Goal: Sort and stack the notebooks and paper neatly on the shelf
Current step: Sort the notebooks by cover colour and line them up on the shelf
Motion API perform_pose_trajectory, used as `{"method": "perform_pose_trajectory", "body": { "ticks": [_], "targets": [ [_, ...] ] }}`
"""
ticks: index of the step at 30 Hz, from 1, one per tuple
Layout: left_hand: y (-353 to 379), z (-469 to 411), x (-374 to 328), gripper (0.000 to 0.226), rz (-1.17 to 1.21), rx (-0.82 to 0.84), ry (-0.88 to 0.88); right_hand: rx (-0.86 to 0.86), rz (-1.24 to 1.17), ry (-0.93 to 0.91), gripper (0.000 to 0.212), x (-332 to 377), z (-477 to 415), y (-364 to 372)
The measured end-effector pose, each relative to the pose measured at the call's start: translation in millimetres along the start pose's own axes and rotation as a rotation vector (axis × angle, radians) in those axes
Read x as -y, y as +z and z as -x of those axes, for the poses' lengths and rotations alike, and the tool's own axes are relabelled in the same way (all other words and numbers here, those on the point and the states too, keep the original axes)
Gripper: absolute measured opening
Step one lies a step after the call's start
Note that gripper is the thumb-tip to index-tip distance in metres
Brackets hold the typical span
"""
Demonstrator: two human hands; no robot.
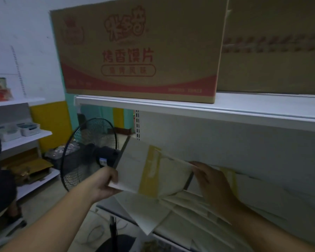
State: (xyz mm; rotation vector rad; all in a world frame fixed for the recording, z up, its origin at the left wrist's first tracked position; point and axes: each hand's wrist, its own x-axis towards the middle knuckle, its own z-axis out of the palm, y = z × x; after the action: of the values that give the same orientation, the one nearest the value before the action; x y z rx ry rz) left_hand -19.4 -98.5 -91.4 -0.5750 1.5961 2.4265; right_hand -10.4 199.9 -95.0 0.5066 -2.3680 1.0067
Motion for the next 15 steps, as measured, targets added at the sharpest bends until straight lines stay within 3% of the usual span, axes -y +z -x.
{"method": "perform_pose_trajectory", "body": {
  "ticks": [3,7,10,15],
  "targets": [
    [3,5,2,0.053,-0.011,0.012,0.024,0.029,-0.102,-0.092,0.027,16,2,11],
    [25,23,9,0.013,-0.038,0.096,0.058,0.166,-0.025,-0.270,0.044,32,11,33],
    [36,29,13,0.032,0.029,0.118,0.092,0.254,0.153,-0.444,0.044,36,19,34],
    [38,23,20,0.038,0.014,0.244,0.027,0.284,0.242,-0.460,0.049,25,25,17]
  ]
}}
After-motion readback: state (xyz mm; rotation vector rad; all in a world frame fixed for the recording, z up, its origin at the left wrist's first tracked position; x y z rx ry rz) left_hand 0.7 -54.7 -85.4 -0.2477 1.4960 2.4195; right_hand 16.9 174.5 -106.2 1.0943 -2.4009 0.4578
